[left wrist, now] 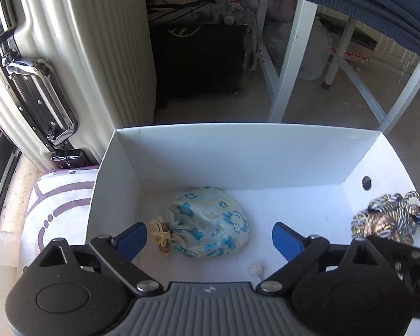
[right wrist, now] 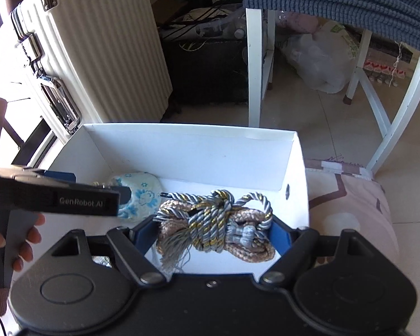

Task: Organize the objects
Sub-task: 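Open both grippers to drop the floral pouch and rope knot into the box, then withdraw both grippers up and back from the box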

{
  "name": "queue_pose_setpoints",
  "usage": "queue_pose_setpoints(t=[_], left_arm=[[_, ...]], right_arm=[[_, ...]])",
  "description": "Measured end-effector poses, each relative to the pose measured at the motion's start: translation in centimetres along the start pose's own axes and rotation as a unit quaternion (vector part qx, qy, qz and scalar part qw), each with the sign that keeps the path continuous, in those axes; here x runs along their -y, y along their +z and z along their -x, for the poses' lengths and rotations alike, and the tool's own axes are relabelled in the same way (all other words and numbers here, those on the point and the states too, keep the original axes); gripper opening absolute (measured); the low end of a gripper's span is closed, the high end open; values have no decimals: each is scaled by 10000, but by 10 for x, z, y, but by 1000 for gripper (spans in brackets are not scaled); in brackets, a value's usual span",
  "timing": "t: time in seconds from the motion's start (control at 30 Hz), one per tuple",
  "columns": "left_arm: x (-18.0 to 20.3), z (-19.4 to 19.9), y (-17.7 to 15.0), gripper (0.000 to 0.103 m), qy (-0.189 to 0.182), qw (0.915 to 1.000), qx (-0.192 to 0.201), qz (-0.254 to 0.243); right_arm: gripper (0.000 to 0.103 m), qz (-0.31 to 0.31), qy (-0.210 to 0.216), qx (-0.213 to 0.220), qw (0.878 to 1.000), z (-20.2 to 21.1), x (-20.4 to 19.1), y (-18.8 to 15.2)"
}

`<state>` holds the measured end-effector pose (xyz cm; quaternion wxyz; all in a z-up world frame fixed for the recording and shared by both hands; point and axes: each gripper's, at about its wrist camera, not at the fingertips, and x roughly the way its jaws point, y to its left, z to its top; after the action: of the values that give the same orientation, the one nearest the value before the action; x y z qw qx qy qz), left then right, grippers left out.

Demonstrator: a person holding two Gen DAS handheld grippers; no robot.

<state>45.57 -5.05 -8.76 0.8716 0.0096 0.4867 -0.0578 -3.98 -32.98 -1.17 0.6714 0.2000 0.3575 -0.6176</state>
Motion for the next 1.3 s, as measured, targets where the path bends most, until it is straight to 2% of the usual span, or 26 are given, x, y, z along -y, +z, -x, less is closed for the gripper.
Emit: queue_pose_setpoints(t=[0.07,0.17,0.27,0.5,0.7,0.83,1.07,1.3], left_arm=[[0,2,-2,99,-2,10000,-14,10],[-2,5,-5,100,14,10000,-21,-3],[-1,10,-8,100,38,10000,-21,-17],[6,30,-13,100,-31,10000,15,-88],[10,55,-18,100,23,9997,94,-238],[5,73,-23,100,40,9998,137,-128],[6,105,-42,101,30,9997,154,-178],[10,142,-66,103,-79,9994,255,-197]], right_arm=[[85,-157,-74,42,9998,0,0,2],[95,-437,-62,150,9989,6,2,9],[96,-539,-18,194,9984,15,2,12],[96,-492,-238,100,9985,24,-1,5],[97,-510,-347,189,9979,42,3,0],[97,-580,-440,255,9970,57,6,-4],[101,-448,-578,350,9967,83,5,-22],[102,-600,-644,469,9950,114,3,-36]])
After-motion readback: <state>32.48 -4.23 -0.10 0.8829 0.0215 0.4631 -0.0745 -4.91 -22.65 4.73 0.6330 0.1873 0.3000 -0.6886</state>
